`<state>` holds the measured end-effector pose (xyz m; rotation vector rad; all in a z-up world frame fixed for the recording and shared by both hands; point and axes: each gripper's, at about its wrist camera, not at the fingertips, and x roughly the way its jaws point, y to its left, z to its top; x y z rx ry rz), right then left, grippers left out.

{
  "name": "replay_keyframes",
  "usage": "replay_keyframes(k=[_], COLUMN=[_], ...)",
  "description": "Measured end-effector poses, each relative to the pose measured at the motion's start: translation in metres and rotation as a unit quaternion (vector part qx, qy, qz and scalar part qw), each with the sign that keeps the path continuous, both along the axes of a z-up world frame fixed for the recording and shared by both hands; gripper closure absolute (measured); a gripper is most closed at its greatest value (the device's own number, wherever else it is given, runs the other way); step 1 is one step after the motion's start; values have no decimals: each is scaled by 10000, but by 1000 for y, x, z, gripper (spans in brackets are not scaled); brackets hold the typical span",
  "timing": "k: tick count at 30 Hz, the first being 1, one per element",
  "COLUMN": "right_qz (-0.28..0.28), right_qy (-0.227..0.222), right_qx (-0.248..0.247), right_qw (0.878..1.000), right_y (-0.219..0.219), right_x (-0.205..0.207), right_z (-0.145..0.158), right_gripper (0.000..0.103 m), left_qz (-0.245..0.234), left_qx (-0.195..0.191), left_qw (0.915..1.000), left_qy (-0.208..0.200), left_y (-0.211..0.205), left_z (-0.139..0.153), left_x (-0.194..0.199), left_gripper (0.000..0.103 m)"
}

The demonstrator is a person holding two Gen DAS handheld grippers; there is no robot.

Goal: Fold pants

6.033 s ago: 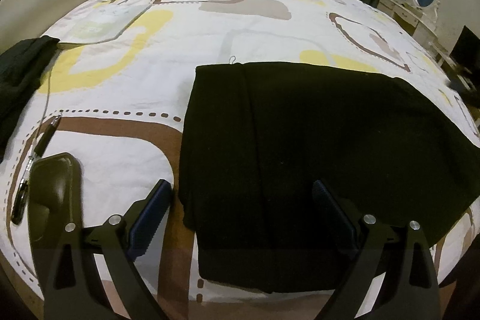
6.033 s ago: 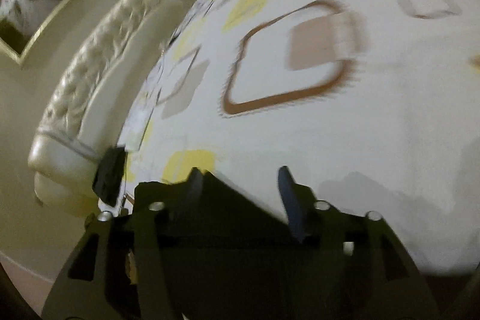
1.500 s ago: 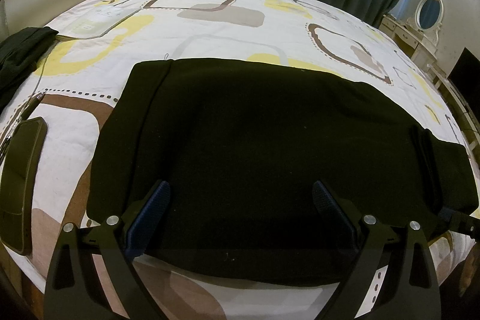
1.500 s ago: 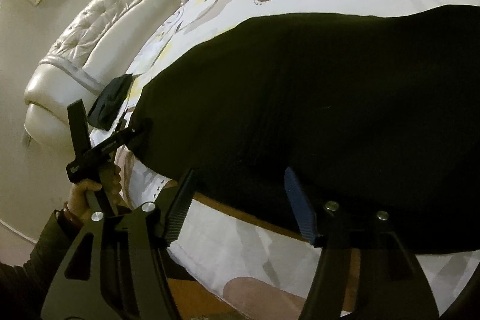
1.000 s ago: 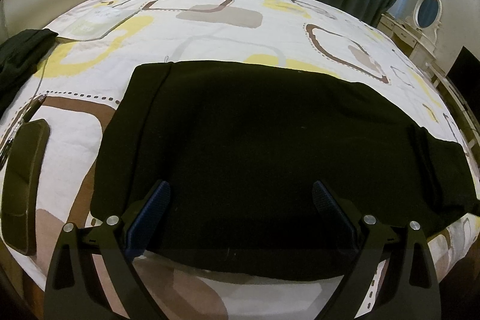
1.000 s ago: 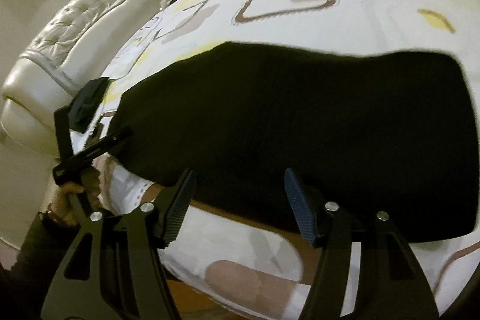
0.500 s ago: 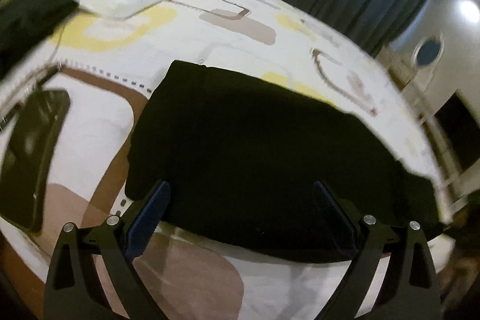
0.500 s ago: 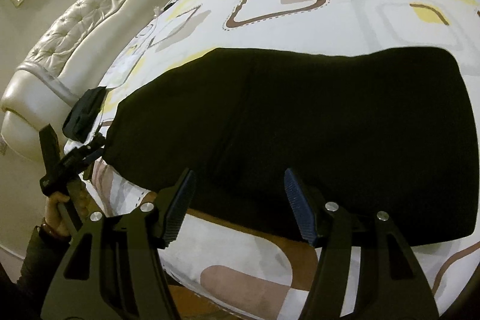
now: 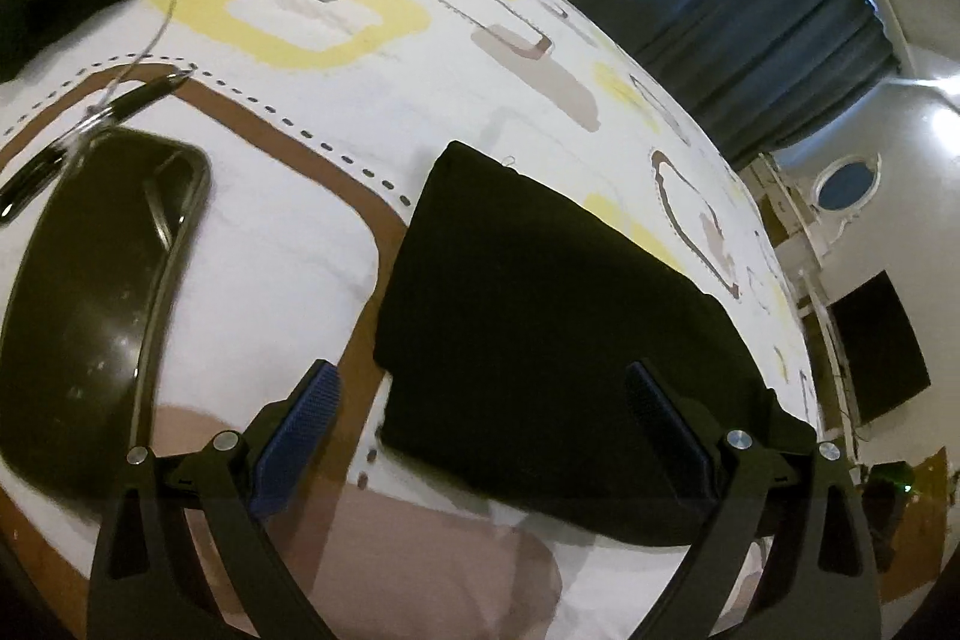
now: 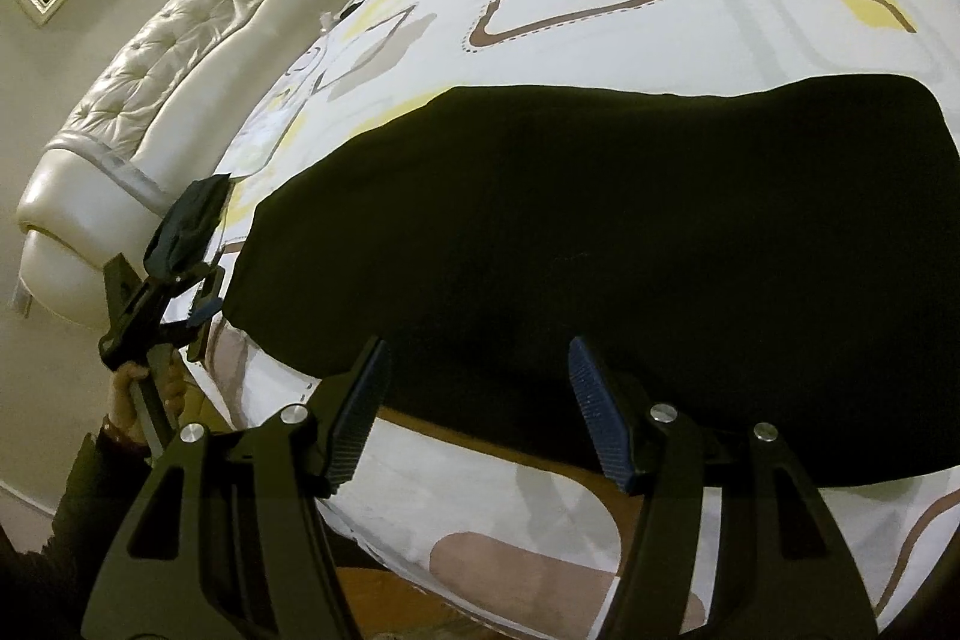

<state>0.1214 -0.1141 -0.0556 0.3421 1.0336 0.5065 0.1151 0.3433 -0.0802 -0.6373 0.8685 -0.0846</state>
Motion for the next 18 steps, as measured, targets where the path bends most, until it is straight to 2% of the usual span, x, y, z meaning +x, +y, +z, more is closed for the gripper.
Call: replay_keyframes(k=[3, 6, 8, 18], right_qz=[16, 52, 63, 112], right_qy=[21, 33, 35, 85], right_qx=[12, 9, 12, 79], right_qw=[10000, 10000, 10000, 9999], right_y=[3, 7, 8, 12], right_x=[0, -1, -2, -2], right_z=[0, 0, 1, 0], right_gripper=[41, 41, 41, 41], left_qz=[-294, -612, -737, -948], left_qx=[123, -32, 51, 172], left_qw=[9995, 9980, 9971, 9951], left_qy=[76, 134, 165, 202], left_y=[0, -4, -8, -3], left_z=[-3, -8, -9, -15], left_x=[15, 28, 33, 42], left_gripper=[8, 8, 8, 8])
